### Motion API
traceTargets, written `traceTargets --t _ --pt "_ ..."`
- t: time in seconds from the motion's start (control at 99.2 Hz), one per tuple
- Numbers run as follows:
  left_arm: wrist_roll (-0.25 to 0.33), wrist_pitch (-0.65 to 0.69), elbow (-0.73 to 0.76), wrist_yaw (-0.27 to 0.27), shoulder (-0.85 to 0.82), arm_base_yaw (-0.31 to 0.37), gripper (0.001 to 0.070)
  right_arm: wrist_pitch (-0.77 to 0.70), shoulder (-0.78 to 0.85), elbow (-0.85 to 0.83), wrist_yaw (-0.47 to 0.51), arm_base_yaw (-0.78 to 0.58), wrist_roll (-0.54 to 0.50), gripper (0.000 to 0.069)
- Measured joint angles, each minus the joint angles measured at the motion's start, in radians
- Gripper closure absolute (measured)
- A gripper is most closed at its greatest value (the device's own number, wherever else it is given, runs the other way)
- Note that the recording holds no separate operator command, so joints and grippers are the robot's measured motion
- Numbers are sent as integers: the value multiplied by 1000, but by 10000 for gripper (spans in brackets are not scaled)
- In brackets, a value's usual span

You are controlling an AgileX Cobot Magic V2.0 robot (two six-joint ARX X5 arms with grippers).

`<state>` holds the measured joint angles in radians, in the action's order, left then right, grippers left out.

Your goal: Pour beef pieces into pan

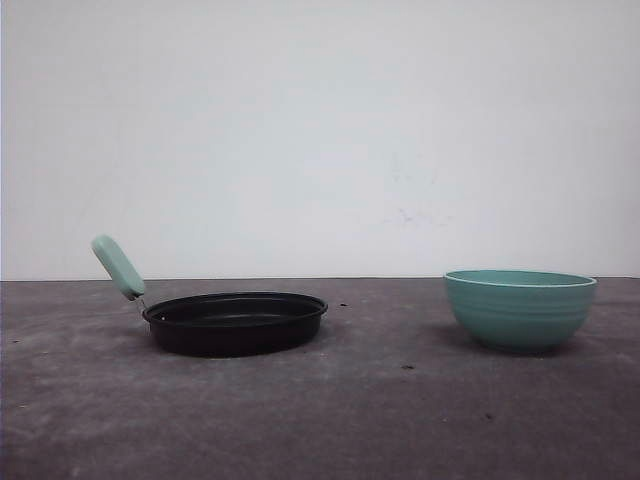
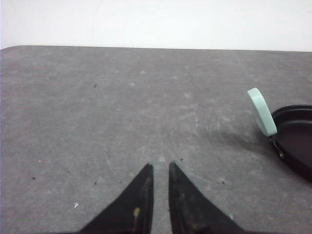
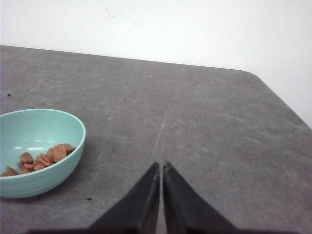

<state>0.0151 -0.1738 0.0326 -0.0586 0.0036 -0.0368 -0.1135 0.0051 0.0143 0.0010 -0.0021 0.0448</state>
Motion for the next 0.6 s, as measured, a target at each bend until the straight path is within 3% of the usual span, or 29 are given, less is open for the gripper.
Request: traceTargets --t 0.141,0.232,0.595 --pt "5 26 0 1 0 0 680 24 0 0 -17 0 -22 684" --pt "39 23 0 1 0 0 680 34 0 0 -54 0 -83 684" --pt "302 56 0 25 0 0 685 100 0 0 -62 1 -512 684"
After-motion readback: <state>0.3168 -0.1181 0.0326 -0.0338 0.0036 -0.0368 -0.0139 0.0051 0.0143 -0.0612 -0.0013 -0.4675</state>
